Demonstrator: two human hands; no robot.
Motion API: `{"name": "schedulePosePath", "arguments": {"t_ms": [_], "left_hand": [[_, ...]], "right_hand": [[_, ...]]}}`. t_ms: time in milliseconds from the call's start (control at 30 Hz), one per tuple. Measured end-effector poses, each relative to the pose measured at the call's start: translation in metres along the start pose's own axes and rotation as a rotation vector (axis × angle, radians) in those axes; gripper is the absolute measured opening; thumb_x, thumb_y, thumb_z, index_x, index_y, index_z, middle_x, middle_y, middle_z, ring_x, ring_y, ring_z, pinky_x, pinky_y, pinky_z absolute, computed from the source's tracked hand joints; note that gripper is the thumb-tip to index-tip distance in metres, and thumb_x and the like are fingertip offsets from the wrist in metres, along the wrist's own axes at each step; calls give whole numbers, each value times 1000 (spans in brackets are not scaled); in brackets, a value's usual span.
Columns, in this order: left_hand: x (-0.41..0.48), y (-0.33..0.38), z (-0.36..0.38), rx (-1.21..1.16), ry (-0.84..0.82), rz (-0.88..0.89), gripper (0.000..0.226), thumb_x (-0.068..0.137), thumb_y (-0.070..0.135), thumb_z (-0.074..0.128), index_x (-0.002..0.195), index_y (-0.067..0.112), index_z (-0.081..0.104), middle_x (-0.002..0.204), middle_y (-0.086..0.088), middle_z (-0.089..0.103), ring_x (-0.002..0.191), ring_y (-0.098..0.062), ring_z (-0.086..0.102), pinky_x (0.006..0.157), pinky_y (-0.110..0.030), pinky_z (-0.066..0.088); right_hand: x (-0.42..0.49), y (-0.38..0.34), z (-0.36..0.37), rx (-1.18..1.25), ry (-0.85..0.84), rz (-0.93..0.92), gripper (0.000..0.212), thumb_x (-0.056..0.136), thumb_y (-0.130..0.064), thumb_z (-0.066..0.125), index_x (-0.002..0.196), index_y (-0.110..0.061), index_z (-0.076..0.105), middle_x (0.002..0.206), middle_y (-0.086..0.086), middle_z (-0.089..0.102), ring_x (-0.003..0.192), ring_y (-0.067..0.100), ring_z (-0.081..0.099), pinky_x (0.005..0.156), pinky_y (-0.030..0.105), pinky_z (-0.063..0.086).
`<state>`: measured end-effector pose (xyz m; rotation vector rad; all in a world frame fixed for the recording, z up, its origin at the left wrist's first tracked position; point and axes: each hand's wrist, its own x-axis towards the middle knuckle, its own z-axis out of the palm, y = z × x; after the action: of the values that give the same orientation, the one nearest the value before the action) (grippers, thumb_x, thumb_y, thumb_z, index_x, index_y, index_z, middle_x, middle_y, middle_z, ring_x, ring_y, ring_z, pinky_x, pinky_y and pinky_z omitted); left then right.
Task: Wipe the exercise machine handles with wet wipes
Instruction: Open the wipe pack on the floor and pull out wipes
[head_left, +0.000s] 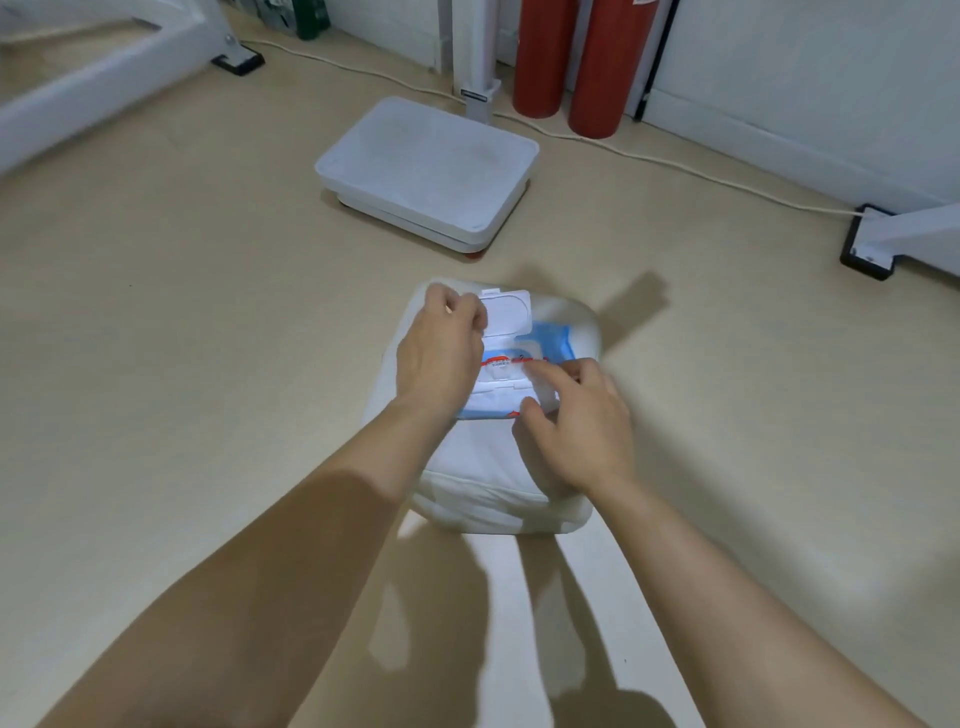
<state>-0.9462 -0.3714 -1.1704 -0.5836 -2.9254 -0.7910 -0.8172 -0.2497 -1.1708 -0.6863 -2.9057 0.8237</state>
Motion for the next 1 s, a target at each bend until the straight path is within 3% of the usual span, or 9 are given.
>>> {"name": "schedulePosePath", "arguments": {"t_ms": [133, 233, 367, 500, 600, 700, 867, 1000], "left_hand": [[-15, -11, -1, -166, -173, 75, 32, 89, 12, 56, 118, 17, 67, 121, -4, 61, 114, -27, 58, 92, -38, 49], [-17, -13, -8, -302, -266, 35, 46, 73, 25, 56, 117, 23, 69, 121, 1, 59, 116, -23, 54, 99, -35, 46], [-20, -12, -10, -359, -261, 59, 29, 70, 34, 66, 99, 31, 64, 108, 9, 57, 105, -18, 55, 90, -31, 47], [-19, -19, -13, -448, -173, 45, 17, 73, 19, 70, 88, 19, 61, 92, 4, 63, 86, -18, 59, 77, -40, 53], [-18, -22, -16, -457, -192, 4, 21, 73, 9, 72, 91, 16, 65, 95, 2, 67, 87, -19, 62, 80, -36, 55], [-16, -24, -16, -463, -218, 14, 20, 68, 14, 71, 88, 15, 69, 99, -2, 69, 90, -20, 65, 81, -34, 56], [-16, -26, -13, -495, -201, -4, 21, 64, 19, 66, 84, 13, 71, 101, -3, 71, 90, -22, 67, 81, -32, 55], [-16, -26, -11, -486, -199, 3, 20, 65, 18, 64, 84, 16, 71, 101, 0, 67, 89, -20, 64, 80, -34, 55]], "right_hand": [[5, -16, -2, 83, -84, 68, 50, 88, -39, 59, 137, -48, 53, 141, 0, 39, 132, 27, 33, 113, 41, 30], [7, -29, -3, 182, -65, 71, 53, 79, -32, 57, 128, -53, 58, 145, -1, 33, 134, 25, 28, 115, 42, 23], [10, -33, 0, 216, -27, 34, 53, 78, -21, 56, 117, -55, 64, 145, -6, 34, 135, 21, 25, 114, 43, 21], [19, -30, 2, 188, 2, 59, 43, 86, -19, 59, 119, -46, 65, 138, -5, 44, 133, 22, 32, 104, 32, 16], [26, -31, 3, 10, 35, 19, 33, 92, -36, 58, 123, -44, 64, 134, -5, 49, 129, 25, 39, 103, 38, 21], [31, -34, 6, -48, 42, -35, 29, 90, -41, 60, 117, -47, 68, 133, -7, 49, 128, 23, 39, 103, 41, 24], [37, -36, 12, -56, 108, -71, 15, 90, -34, 62, 96, -38, 75, 123, -7, 56, 121, 27, 45, 97, 41, 30], [43, -32, 6, -1, 136, -100, 11, 90, -29, 64, 88, -34, 73, 109, -7, 60, 109, 23, 51, 81, 30, 18]]}}
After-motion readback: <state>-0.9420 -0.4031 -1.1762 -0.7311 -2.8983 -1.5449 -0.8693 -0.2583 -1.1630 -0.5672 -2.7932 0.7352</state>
